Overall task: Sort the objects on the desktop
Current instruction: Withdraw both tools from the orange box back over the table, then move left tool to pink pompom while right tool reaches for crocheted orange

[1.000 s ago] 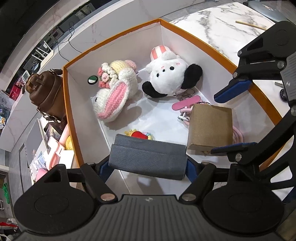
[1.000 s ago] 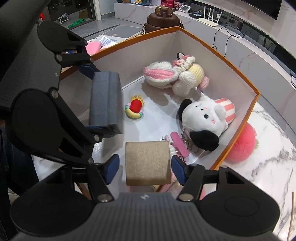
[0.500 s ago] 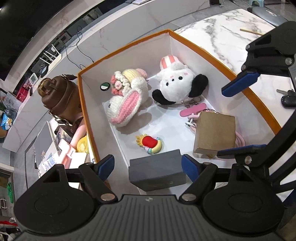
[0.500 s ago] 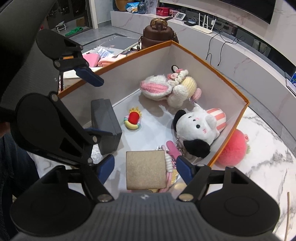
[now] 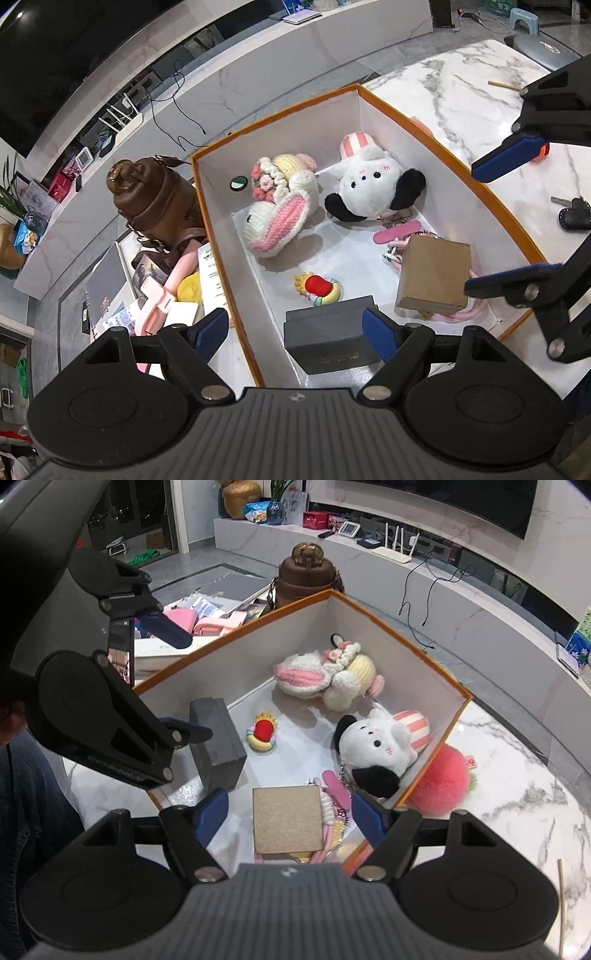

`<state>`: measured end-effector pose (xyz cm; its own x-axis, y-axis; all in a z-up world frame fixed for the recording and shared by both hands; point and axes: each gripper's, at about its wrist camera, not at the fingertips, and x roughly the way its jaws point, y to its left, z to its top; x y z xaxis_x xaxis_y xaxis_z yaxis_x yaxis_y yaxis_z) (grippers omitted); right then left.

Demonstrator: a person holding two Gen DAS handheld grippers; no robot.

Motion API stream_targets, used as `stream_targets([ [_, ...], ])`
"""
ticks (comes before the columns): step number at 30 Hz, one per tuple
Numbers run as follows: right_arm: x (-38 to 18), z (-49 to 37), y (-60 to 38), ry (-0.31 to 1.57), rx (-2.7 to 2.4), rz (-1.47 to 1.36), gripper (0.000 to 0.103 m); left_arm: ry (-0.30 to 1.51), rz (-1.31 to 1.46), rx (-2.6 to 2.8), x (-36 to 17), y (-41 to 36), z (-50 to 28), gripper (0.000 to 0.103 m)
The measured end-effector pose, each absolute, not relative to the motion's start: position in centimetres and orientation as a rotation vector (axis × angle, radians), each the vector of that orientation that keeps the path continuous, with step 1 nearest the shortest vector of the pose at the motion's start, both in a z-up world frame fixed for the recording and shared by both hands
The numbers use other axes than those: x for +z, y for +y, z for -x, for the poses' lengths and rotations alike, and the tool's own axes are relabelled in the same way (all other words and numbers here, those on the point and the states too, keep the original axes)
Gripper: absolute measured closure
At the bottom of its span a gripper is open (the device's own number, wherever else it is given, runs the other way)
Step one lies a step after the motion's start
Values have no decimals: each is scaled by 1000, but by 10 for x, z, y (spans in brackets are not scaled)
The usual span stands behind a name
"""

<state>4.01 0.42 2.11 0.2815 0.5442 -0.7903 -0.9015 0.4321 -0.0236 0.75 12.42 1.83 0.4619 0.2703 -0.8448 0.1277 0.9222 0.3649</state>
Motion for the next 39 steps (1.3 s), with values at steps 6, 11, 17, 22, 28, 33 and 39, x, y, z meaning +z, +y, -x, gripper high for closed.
stream_targets([
  [6, 35, -31, -14, 779, 1011, 518, 28, 1060, -406, 65, 31, 110, -2, 9],
  [11, 47, -27, -34, 762, 977, 509, 28, 1019, -433, 29, 45, 88, 2, 9],
  [17, 67, -22, -63, 726, 940, 490, 28, 961, -425, 2, 61, 67, 0, 9],
  [22, 83, -22, -100, 700, 887, 461, 27, 933, -435, -53, 69, 44, -5, 9],
  [28, 85, -28, -142, 708, 817, 432, 26, 932, -453, -113, 67, 23, -21, 9],
  [33, 75, -31, -172, 736, 783, 412, 26, 943, -468, -155, 60, 1, -30, 9],
  [39, 55, -39, -199, 778, 748, 390, 26, 966, -528, -227, 38, -39, -35, 9],
])
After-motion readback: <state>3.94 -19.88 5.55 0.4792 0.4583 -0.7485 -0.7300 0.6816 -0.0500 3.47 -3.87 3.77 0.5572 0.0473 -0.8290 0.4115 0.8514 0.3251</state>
